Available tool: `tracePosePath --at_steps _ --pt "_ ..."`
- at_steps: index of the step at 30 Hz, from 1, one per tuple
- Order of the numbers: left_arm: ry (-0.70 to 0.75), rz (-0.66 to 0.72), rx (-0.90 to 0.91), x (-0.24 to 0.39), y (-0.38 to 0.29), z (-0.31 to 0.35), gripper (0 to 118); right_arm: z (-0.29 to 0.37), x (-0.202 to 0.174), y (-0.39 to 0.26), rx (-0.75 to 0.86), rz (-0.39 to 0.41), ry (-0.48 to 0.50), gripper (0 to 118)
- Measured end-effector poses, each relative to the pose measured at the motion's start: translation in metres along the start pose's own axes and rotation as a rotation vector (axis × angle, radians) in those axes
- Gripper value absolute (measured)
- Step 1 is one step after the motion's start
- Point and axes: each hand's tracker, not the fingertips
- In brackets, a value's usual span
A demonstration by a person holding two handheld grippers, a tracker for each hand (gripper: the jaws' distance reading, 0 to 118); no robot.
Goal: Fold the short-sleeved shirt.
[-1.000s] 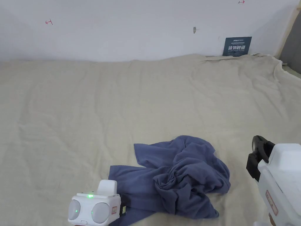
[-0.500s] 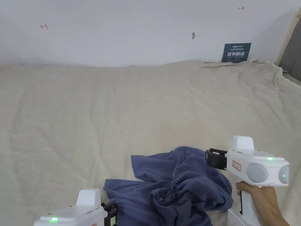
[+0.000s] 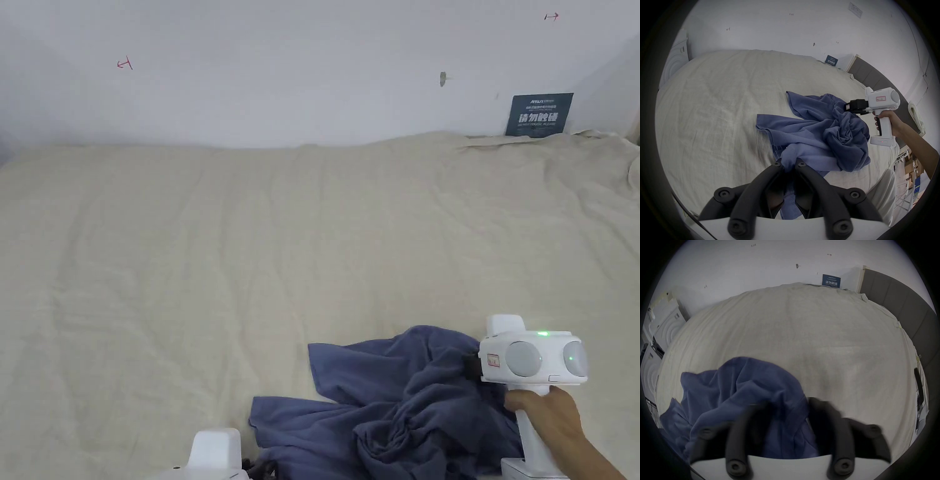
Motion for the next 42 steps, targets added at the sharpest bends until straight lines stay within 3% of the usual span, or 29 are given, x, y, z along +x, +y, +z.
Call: tracePosePath --at_steps 1,2,5,9,16,23,33,42 --pt "-0.001 0.001 0.0 0.0 0.0 0.0 9 0.003 -0.003 -0.001 0.018 0.023 0.011 7" --pt "-0.001 0.001 -0.001 0.0 -0.001 0.0 9 0.008 -0.007 -0.002 0.038 0.049 -0.001 6" --pt "-0.005 0.006 0.006 0.004 0.0 0.004 9 0.028 -0.012 -0.003 0.121 0.09 -0.009 5" --pt "-0.052 0.068 0.035 0.0 0.001 0.009 9 0.089 0.001 -0.006 0.214 0.062 0.031 5" --pt "-0.1 0.133 0.134 -0.015 0.026 0.035 9 0.188 0.049 0.017 0.403 0.002 0.058 5" --pt "-0.067 0.18 0.317 -0.048 0.085 0.086 9 0.268 0.088 0.044 0.521 -0.005 0.011 5" --pt "-0.023 0.242 0.529 -0.095 0.172 0.157 9 0.311 0.149 0.08 0.621 -0.092 -0.04 5" --pt "-0.039 0.271 0.604 -0.108 0.232 0.185 9 0.327 0.138 0.109 0.67 -0.122 -0.038 5"
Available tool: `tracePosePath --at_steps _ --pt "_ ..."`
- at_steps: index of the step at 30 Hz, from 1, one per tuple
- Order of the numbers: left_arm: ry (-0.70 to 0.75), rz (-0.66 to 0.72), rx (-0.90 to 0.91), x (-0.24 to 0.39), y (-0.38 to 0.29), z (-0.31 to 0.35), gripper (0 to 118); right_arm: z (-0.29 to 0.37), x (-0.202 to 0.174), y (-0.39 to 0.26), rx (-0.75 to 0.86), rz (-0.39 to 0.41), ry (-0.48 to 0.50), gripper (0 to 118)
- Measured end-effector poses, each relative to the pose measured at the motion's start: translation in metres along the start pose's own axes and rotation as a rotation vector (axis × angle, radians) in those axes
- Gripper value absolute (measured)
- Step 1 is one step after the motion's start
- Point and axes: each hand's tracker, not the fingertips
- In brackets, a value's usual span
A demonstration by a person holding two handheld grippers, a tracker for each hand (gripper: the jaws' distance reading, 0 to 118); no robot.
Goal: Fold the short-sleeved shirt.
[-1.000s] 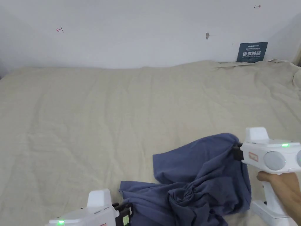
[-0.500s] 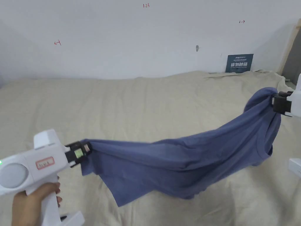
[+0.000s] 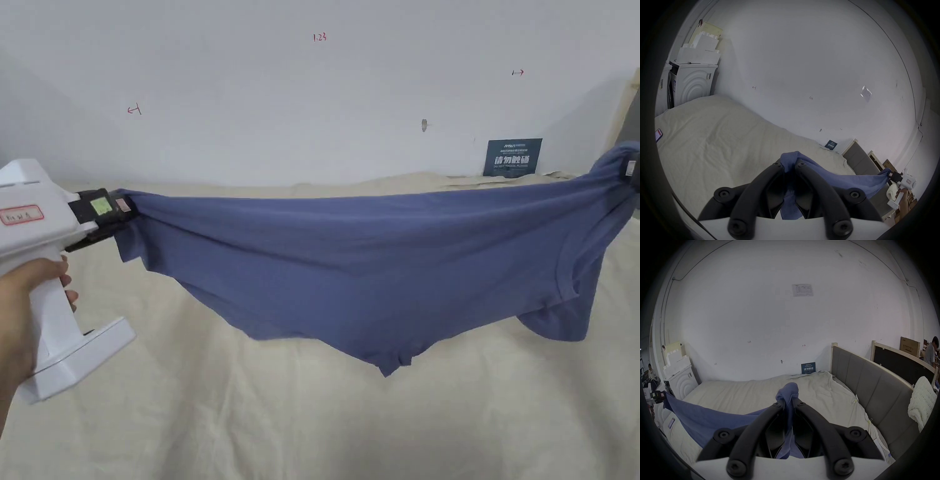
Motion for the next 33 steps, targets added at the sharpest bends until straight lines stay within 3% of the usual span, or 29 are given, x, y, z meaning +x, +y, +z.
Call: tracePosePath --at_steps 21,27,33 --pt "0.067 -0.11 0.03 0.01 0.065 -0.084 9 -0.083 -0.042 0.031 0.037 0.018 -0.023 5" --pt "0.103 -0.137 0.003 -0.002 0.03 -0.108 9 -0.107 -0.047 -0.007 -0.016 0.035 -0.042 5" --pt "0.158 -0.109 -0.125 -0.029 -0.046 -0.119 9 -0.12 -0.045 -0.089 -0.162 0.02 -0.057 5"
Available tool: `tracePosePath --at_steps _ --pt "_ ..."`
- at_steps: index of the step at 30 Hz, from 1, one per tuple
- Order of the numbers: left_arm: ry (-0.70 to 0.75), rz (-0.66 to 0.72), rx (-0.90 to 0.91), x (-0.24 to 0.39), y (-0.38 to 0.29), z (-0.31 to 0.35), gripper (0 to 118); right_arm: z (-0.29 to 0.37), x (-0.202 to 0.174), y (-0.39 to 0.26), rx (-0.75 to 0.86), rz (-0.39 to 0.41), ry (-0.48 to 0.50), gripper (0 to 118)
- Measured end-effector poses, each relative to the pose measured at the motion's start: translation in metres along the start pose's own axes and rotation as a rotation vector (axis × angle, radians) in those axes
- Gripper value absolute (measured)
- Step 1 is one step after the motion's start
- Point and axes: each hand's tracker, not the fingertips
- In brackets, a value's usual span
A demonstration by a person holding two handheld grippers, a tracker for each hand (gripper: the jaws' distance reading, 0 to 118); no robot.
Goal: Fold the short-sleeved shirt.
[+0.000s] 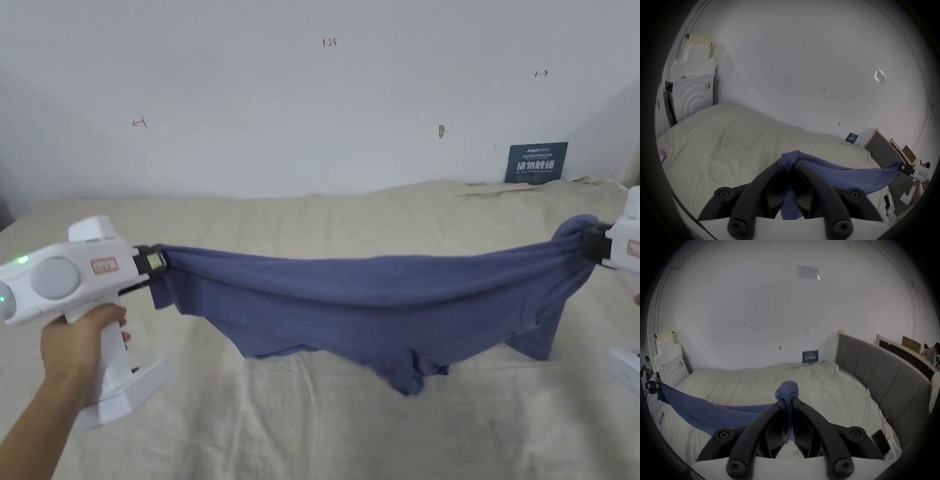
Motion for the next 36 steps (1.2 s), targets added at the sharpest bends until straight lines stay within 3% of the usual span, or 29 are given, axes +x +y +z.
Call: tracePosePath --at_steps 8,17,36 --pt "0.107 -0.087 -0.162 -0.008 -0.118 0.003 9 0.006 -0.007 -0.099 -0.13 0.023 -0.006 5" --pt "0.154 -0.134 -0.245 -0.031 -0.178 0.033 9 0.061 -0.012 -0.157 -0.16 0.081 -0.016 5" --pt "0.184 -0.164 -0.361 -0.064 -0.26 0.14 9 0.172 0.026 -0.246 -0.318 0.006 0.0 5"
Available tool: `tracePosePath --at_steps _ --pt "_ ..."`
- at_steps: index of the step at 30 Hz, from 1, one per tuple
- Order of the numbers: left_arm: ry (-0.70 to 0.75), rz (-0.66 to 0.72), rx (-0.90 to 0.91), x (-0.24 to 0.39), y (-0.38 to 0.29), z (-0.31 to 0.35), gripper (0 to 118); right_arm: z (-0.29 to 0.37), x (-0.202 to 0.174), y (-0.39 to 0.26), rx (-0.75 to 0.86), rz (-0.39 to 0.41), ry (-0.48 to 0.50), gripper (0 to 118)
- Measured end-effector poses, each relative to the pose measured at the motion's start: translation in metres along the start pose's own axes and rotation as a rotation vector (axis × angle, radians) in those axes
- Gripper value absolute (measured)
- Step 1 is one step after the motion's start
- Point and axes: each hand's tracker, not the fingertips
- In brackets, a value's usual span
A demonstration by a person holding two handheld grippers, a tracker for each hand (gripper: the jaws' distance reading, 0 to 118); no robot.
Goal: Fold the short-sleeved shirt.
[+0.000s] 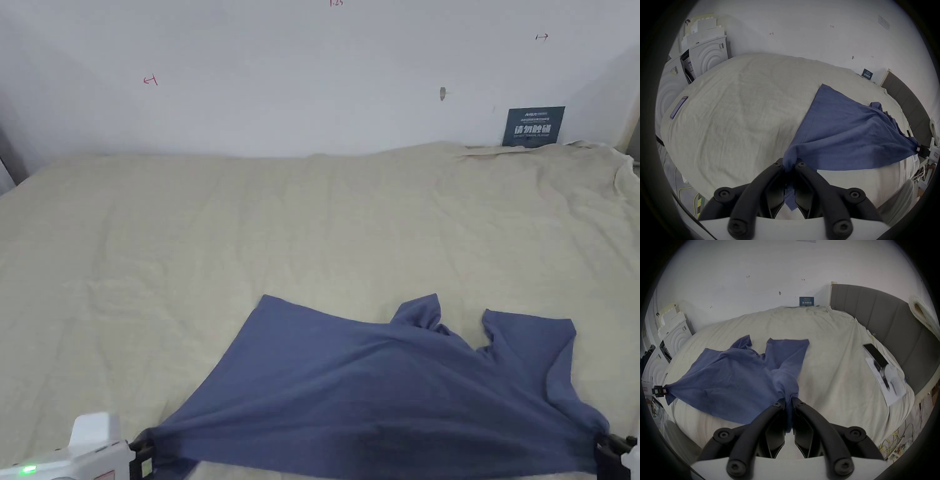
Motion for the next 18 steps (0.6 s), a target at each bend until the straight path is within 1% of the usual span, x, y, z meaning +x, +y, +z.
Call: tracePosePath --at_steps 4,9,13,16,17,18 --pt "0.012 -0.006 -0.03 -0.011 -0.019 0.006 9 0.005 0.008 -0.025 -0.048 -0.016 -0.01 5" --pt "0.042 0.012 -0.084 -0.004 -0.03 -0.009 9 -0.013 0.012 -0.046 -0.122 -0.031 -0.045 5" --pt "0.077 -0.006 -0.133 0.0 -0.033 -0.026 9 -0.039 0.017 -0.056 -0.174 -0.008 -0.081 6" --pt "0.076 0.028 -0.155 0.0 -0.037 -0.034 9 -0.042 0.011 -0.061 -0.18 0.012 -0.095 6" --pt "0.077 0.036 -0.154 0.001 -0.037 -0.031 10 -0.041 0.011 -0.06 -0.183 0.015 -0.097 6" --pt "0.079 0.036 -0.152 0.003 -0.037 -0.029 16 -0.041 0.011 -0.059 -0.186 0.021 -0.095 7"
